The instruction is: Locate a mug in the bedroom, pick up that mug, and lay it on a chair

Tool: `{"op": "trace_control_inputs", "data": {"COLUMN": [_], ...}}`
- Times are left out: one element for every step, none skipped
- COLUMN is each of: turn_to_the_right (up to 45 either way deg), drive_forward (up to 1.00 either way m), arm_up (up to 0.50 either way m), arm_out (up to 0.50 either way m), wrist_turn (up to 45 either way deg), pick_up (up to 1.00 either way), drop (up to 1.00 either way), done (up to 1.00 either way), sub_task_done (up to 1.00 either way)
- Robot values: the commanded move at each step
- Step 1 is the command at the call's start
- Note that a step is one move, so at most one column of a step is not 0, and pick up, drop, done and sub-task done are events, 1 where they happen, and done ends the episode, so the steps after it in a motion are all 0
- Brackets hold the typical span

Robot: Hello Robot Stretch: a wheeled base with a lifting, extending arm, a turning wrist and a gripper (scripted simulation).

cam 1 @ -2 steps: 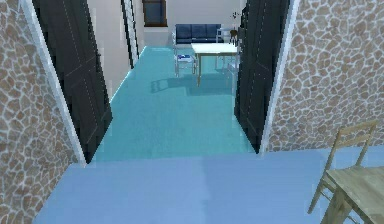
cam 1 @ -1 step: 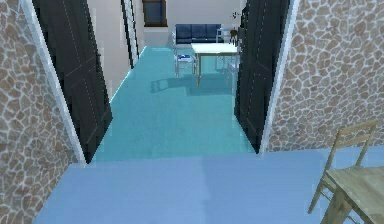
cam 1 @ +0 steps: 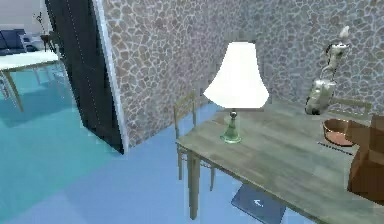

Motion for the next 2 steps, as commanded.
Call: {"op": "trace_control_inputs", "data": {"turn_to_the_right": [45.0,33.0], "drive_forward": [0.00,0.00], "arm_up": [0.00,0.00], "arm_out": [0.00,0.00], "wrist_turn": [0.0,0.0], "pick_up": [0.00,0.00], "drop": [0.00,0.00], "done": [0.00,0.00], "sub_task_done": [0.00,0.00]}}
